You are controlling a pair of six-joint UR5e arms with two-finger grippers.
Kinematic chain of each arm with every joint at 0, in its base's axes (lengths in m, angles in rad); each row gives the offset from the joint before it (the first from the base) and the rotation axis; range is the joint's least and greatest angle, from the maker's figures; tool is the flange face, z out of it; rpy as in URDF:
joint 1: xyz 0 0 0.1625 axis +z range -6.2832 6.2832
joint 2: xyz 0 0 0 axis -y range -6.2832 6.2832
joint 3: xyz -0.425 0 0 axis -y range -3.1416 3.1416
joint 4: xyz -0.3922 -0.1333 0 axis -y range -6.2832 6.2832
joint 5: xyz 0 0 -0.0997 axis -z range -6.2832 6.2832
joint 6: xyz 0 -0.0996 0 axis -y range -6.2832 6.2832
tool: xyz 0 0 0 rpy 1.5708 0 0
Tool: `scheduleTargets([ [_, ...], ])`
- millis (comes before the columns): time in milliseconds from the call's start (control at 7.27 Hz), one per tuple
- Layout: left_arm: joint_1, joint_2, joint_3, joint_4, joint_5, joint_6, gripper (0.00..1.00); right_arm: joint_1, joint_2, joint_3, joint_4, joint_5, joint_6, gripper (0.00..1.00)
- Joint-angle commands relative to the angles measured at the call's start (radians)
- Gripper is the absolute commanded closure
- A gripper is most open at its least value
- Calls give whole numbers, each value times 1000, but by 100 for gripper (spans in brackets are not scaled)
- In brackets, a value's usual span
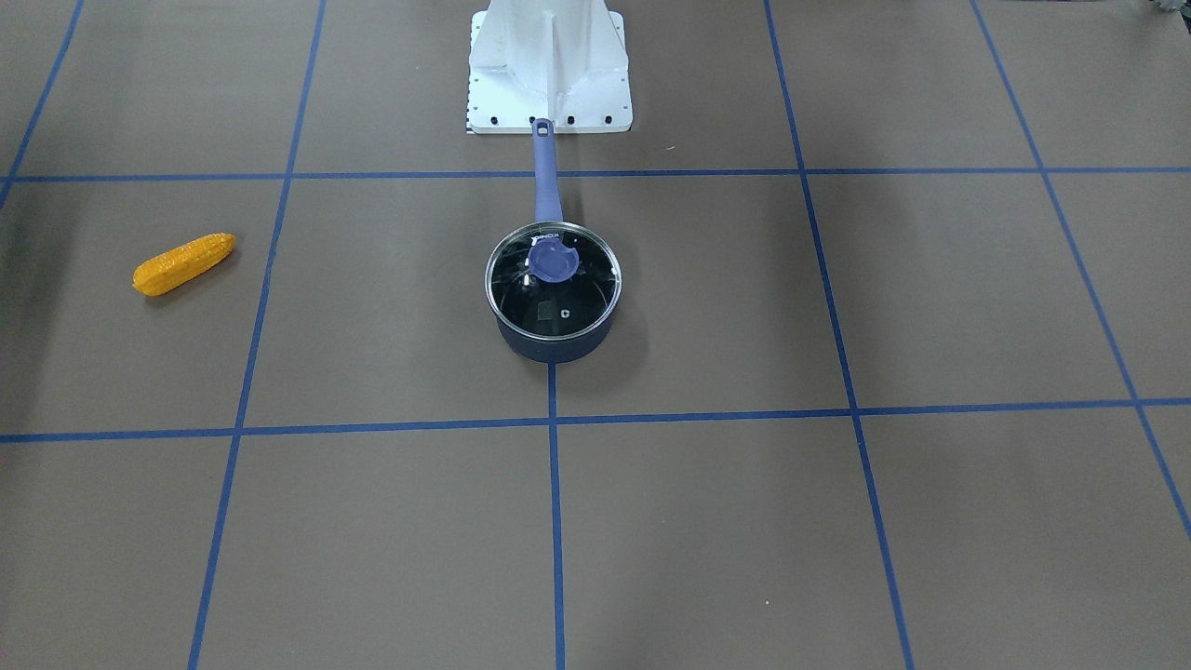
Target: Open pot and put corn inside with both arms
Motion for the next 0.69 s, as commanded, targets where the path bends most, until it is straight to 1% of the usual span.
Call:
scheduleTargets([
  [0, 1, -4, 0, 2, -1, -9, 2, 0, -5, -6, 17, 4, -14, 0],
  [138, 2, -19, -17, 0, -3, -79, 2, -1, 7, 6, 21, 9, 0, 0],
  [275, 11, -51, -36, 0, -6, -160, 2, -8, 10, 9, 8, 24, 58, 0],
  [413, 52, -88, -50, 2, -30, -252, 2, -46, 13, 38, 23, 47, 285, 0],
  [550, 114, -106, -91, 2, -30, -359, 2, -114, 5, 140, 17, 61, 395, 0],
])
